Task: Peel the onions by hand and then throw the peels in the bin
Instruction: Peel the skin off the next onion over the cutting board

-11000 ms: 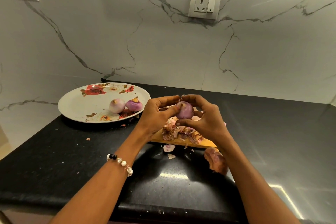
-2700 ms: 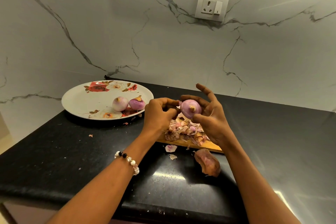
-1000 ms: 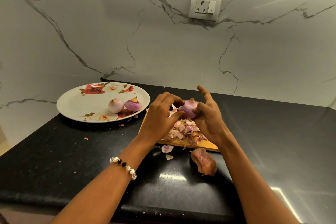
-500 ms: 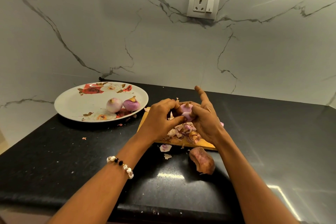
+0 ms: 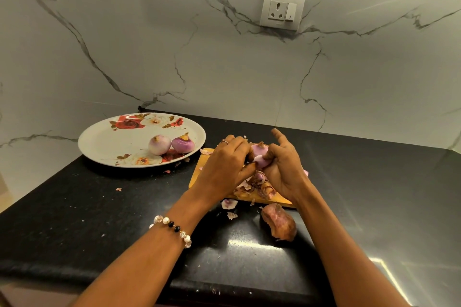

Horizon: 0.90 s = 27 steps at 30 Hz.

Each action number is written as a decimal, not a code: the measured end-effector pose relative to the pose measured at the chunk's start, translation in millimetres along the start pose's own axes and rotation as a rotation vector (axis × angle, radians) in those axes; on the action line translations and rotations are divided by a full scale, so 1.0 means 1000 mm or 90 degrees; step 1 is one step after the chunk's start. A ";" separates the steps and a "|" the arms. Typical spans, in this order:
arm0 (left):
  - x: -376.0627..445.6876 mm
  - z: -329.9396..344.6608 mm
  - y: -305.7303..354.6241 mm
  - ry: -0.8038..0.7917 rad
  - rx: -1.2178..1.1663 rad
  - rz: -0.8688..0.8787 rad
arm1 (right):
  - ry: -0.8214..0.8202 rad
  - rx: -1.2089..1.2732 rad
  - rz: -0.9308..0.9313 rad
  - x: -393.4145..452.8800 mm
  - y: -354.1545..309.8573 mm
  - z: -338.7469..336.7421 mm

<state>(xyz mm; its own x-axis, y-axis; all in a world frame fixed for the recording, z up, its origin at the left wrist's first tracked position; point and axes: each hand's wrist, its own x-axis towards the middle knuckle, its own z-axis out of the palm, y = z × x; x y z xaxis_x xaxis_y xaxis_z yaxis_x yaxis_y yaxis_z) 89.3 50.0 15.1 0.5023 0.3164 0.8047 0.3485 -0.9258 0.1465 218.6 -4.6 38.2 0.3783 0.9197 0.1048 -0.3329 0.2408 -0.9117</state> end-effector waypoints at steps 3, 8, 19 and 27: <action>0.001 0.000 -0.003 0.014 -0.018 0.016 | 0.014 0.078 0.029 0.004 0.000 -0.001; 0.001 -0.001 -0.001 -0.008 -0.042 0.038 | 0.010 0.130 0.056 0.004 -0.003 -0.006; 0.001 -0.003 0.002 -0.008 -0.145 0.019 | -0.030 0.257 0.090 -0.005 -0.014 -0.012; 0.005 -0.015 0.004 0.077 -0.334 -0.150 | 0.036 0.318 0.050 0.001 -0.017 -0.018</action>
<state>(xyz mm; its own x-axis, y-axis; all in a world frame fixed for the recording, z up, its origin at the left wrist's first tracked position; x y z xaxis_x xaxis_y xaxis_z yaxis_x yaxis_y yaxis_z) 81.2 45.3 28.3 0.3541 0.5284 0.7717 -0.0139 -0.8220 0.5693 239.7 -13.3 46.4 0.3761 0.9265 0.0092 -0.7302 0.3024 -0.6127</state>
